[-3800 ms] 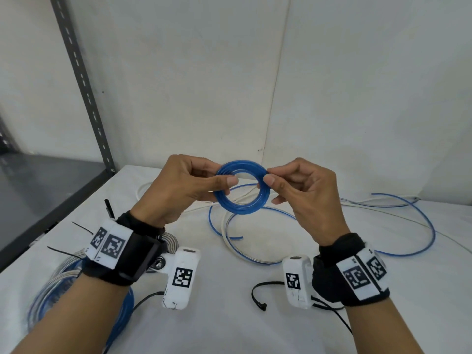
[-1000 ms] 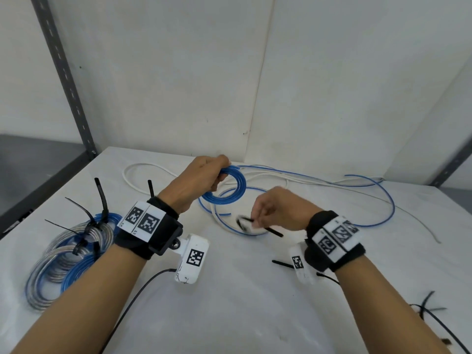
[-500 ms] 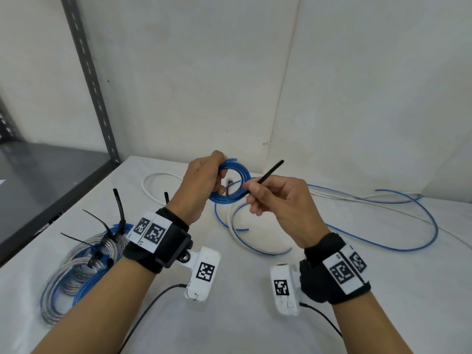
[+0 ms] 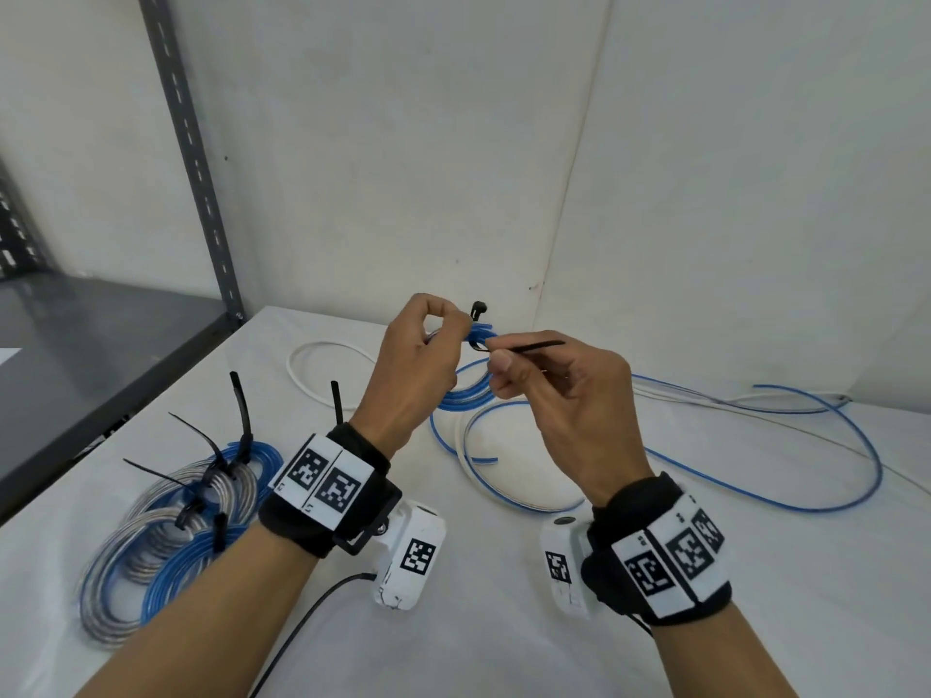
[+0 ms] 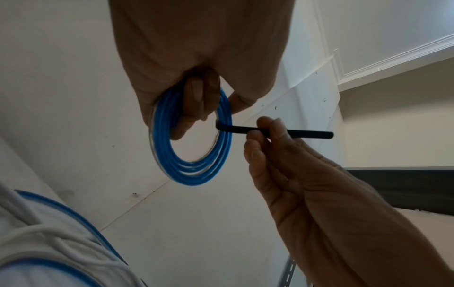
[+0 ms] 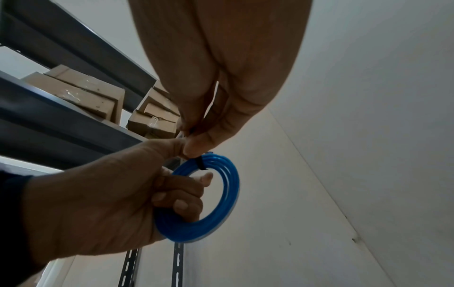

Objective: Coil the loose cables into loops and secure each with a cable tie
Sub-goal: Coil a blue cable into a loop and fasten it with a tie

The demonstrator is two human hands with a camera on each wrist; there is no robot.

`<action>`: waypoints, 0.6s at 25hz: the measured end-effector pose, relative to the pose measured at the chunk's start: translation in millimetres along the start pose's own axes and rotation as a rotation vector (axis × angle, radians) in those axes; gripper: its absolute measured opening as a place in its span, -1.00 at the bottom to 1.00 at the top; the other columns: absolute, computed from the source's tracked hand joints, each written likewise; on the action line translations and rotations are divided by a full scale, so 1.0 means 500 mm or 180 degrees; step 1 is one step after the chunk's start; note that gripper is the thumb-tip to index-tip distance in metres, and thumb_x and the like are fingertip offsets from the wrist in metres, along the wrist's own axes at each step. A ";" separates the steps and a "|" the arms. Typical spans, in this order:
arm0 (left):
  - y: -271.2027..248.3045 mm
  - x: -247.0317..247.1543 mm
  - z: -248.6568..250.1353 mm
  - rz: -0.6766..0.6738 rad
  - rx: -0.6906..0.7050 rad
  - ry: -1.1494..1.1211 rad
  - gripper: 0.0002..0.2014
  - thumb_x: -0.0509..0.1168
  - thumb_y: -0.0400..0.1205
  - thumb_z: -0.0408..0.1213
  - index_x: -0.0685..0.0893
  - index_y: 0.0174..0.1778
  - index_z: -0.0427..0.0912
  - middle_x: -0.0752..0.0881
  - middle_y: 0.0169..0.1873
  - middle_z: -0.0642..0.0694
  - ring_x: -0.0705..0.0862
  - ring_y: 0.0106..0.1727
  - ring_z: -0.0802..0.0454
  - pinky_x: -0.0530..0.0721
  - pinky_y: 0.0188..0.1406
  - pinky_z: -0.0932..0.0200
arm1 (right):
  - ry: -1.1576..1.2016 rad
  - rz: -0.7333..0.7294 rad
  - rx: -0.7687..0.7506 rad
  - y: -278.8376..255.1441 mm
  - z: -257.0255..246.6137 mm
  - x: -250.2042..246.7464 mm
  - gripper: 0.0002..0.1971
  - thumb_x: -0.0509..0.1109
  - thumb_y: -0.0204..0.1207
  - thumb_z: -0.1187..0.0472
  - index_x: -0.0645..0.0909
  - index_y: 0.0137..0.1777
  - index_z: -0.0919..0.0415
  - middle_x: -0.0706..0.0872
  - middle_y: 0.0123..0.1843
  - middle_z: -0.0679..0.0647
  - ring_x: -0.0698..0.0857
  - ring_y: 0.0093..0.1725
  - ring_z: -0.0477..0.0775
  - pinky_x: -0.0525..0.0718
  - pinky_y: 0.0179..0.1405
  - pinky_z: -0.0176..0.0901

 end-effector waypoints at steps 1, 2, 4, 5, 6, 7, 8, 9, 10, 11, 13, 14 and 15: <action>0.000 0.000 0.002 -0.0022 0.0020 -0.0020 -0.83 0.26 0.69 -0.16 0.65 -0.05 -0.20 0.44 -0.44 -0.12 0.32 -0.37 -0.09 0.52 -0.30 -0.03 | 0.0022 -0.0007 -0.0016 0.001 -0.004 0.000 -0.89 0.47 0.64 0.31 0.81 0.09 0.18 0.84 -0.18 0.01 0.83 -0.21 0.09 0.81 -0.11 -0.12; -0.003 0.003 0.007 -0.0075 0.0065 -0.0032 -0.86 0.26 0.70 -0.20 0.70 -0.03 -0.13 0.48 -0.47 -0.06 0.33 -0.38 -0.09 0.53 -0.31 -0.03 | 0.0040 -0.0026 -0.0009 0.001 -0.006 0.000 -0.88 0.46 0.65 0.30 0.81 0.09 0.17 0.84 -0.19 0.01 0.83 -0.21 0.09 0.81 -0.11 -0.11; -0.006 0.004 0.018 -0.0181 0.0230 -0.0003 -0.80 0.25 0.73 -0.29 0.76 -0.13 -0.05 0.59 -0.48 0.04 0.36 -0.42 -0.05 0.52 -0.32 -0.01 | 0.0093 -0.0106 0.0063 0.001 -0.016 0.004 -0.86 0.41 0.68 0.22 0.81 0.08 0.16 0.81 -0.24 0.01 0.79 -0.29 0.01 0.76 -0.19 -0.16; -0.007 0.005 0.022 -0.0221 0.0320 0.0017 -0.75 0.25 0.74 -0.32 0.75 -0.20 -0.01 0.62 -0.45 0.02 0.36 -0.43 -0.06 0.52 -0.32 0.00 | 0.0148 -0.0130 0.0131 0.000 -0.019 0.005 -0.80 0.36 0.70 0.15 0.81 0.06 0.17 0.75 -0.31 0.02 0.71 -0.36 -0.01 0.69 -0.27 -0.23; -0.009 0.006 0.028 -0.0253 0.0407 0.0027 -0.72 0.25 0.74 -0.33 0.73 -0.24 0.00 0.63 -0.43 0.00 0.35 -0.43 -0.09 0.52 -0.32 0.02 | 0.0266 -0.0128 0.0246 -0.002 -0.019 0.005 -0.71 0.29 0.71 0.07 0.82 0.02 0.19 0.65 -0.40 0.03 0.58 -0.42 -0.03 0.57 -0.35 -0.28; -0.011 0.006 0.034 -0.0271 0.0501 0.0032 -0.73 0.25 0.75 -0.36 0.71 -0.24 -0.02 0.65 -0.42 0.03 0.35 -0.42 -0.10 0.53 -0.34 0.06 | 0.0463 -0.0125 0.0442 -0.003 -0.015 0.005 -0.63 0.25 0.71 0.01 0.81 -0.04 0.20 0.51 -0.46 0.04 0.44 -0.47 -0.04 0.44 -0.41 -0.28; -0.014 0.008 0.039 -0.0282 0.0600 0.0044 -0.75 0.24 0.76 -0.38 0.69 -0.22 -0.07 0.69 -0.40 0.09 0.38 -0.42 -0.10 0.54 -0.36 0.12 | 0.0707 -0.0173 0.0711 -0.005 -0.009 0.008 -0.59 0.23 0.72 -0.03 0.79 -0.12 0.22 0.39 -0.50 0.03 0.32 -0.48 -0.04 0.31 -0.44 -0.25; -0.018 0.012 0.043 -0.0312 0.0691 0.0060 -0.76 0.24 0.76 -0.40 0.67 -0.20 -0.11 0.71 -0.39 0.15 0.41 -0.43 -0.08 0.53 -0.39 0.17 | 0.0930 -0.0286 0.0989 -0.008 -0.002 0.012 -0.57 0.23 0.72 -0.05 0.76 -0.19 0.22 0.30 -0.51 0.01 0.23 -0.49 -0.04 0.21 -0.45 -0.21; -0.022 0.017 0.048 -0.0361 0.0761 0.0090 -0.77 0.24 0.77 -0.41 0.66 -0.19 -0.12 0.70 -0.42 0.16 0.43 -0.45 -0.05 0.50 -0.41 0.20 | 0.1093 -0.0433 0.1217 -0.010 0.005 0.017 -0.56 0.25 0.71 -0.05 0.72 -0.25 0.22 0.23 -0.50 0.02 0.16 -0.49 -0.04 0.14 -0.44 -0.18; -0.026 0.022 0.050 -0.0407 0.0805 0.0124 -0.77 0.24 0.77 -0.41 0.65 -0.18 -0.13 0.66 -0.48 0.17 0.43 -0.48 -0.01 0.48 -0.43 0.20 | 0.1193 -0.0569 0.1370 -0.012 0.009 0.021 -0.57 0.27 0.69 -0.04 0.69 -0.29 0.22 0.18 -0.49 0.03 0.12 -0.49 -0.04 0.10 -0.44 -0.16; -0.030 0.029 0.052 -0.0480 0.0847 0.0133 -0.77 0.24 0.77 -0.39 0.65 -0.19 -0.11 0.63 -0.54 0.09 0.39 -0.50 0.04 0.46 -0.44 0.19 | 0.1310 -0.0757 0.1495 -0.014 0.013 0.024 -0.59 0.29 0.64 -0.04 0.66 -0.34 0.21 0.16 -0.49 0.03 0.08 -0.47 -0.02 0.08 -0.44 -0.16; -0.030 0.032 0.052 -0.0517 0.0850 0.0085 -0.78 0.26 0.75 -0.35 0.65 -0.20 -0.07 0.67 -0.49 -0.10 0.37 -0.49 0.00 0.47 -0.43 0.15 | 0.1338 -0.0817 0.1510 -0.015 0.014 0.023 -0.59 0.29 0.63 -0.04 0.66 -0.35 0.20 0.17 -0.50 0.02 0.08 -0.46 -0.02 0.08 -0.44 -0.17; -0.030 0.033 0.051 -0.0547 0.0842 0.0027 -0.80 0.26 0.73 -0.29 0.66 -0.22 -0.02 0.70 -0.37 -0.34 0.37 -0.47 -0.07 0.47 -0.42 0.10 | 0.1353 -0.0869 0.1504 -0.016 0.014 0.023 -0.59 0.29 0.63 -0.03 0.66 -0.36 0.20 0.18 -0.51 0.01 0.08 -0.46 -0.02 0.09 -0.44 -0.18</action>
Point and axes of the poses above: each hand's wrist, its own y-axis towards the middle knuckle, its own x-axis out of the palm, z = x × y, the point moved 6 cm from there along y, towards the middle knuckle
